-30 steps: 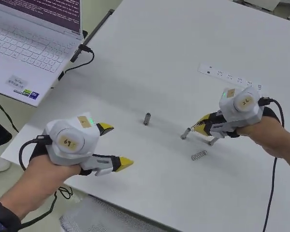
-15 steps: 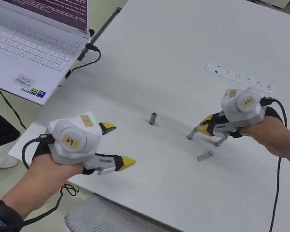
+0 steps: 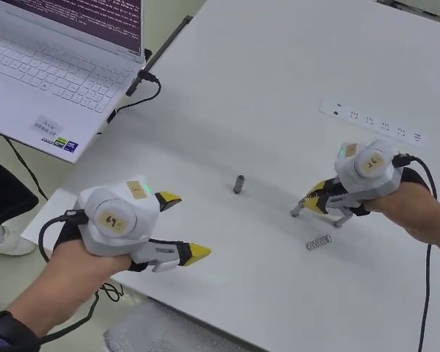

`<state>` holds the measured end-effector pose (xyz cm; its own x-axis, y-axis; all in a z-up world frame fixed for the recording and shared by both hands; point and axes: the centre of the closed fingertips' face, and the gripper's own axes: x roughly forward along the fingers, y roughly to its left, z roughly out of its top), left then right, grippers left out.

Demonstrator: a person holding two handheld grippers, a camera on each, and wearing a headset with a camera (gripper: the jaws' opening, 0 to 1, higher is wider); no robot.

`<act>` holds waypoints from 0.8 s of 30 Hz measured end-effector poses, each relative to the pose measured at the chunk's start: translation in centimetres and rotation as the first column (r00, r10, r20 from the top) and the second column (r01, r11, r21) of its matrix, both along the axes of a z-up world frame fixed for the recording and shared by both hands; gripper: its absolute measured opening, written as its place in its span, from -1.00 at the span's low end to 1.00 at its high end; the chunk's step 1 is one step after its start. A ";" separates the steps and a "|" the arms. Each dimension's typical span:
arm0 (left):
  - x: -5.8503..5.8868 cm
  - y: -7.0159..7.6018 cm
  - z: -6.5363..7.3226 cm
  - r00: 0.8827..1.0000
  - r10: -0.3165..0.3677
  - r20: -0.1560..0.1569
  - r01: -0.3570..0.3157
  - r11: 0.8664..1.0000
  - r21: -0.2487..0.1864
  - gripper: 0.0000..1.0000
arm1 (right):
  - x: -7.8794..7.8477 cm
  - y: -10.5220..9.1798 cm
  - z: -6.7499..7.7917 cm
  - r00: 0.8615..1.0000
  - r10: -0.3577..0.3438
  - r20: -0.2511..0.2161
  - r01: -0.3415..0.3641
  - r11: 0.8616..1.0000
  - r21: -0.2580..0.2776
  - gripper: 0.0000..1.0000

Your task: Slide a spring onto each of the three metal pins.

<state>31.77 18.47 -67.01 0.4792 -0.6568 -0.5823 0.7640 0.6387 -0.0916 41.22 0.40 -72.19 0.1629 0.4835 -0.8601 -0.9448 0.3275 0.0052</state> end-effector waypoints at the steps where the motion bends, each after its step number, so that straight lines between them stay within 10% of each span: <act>1: 0.0 0.0 0.0 1.000 0.001 -0.001 -0.001 1.000 0.000 0.12 | 0.1 0.0 -0.1 1.000 0.000 0.000 0.000 1.000 -0.001 -0.82; 24: -0.4 0.2 -0.5 1.000 -0.007 -0.020 0.008 1.000 0.010 0.12 | 0.3 0.3 -2.9 0.998 0.057 -0.026 -0.059 0.997 -0.053 -0.82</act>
<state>31.40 18.67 -67.50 0.4624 -0.6541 -0.5986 0.7668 0.6340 -0.1005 41.50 0.72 -75.05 0.1147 0.4442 -0.8886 -0.9621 0.2725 0.0120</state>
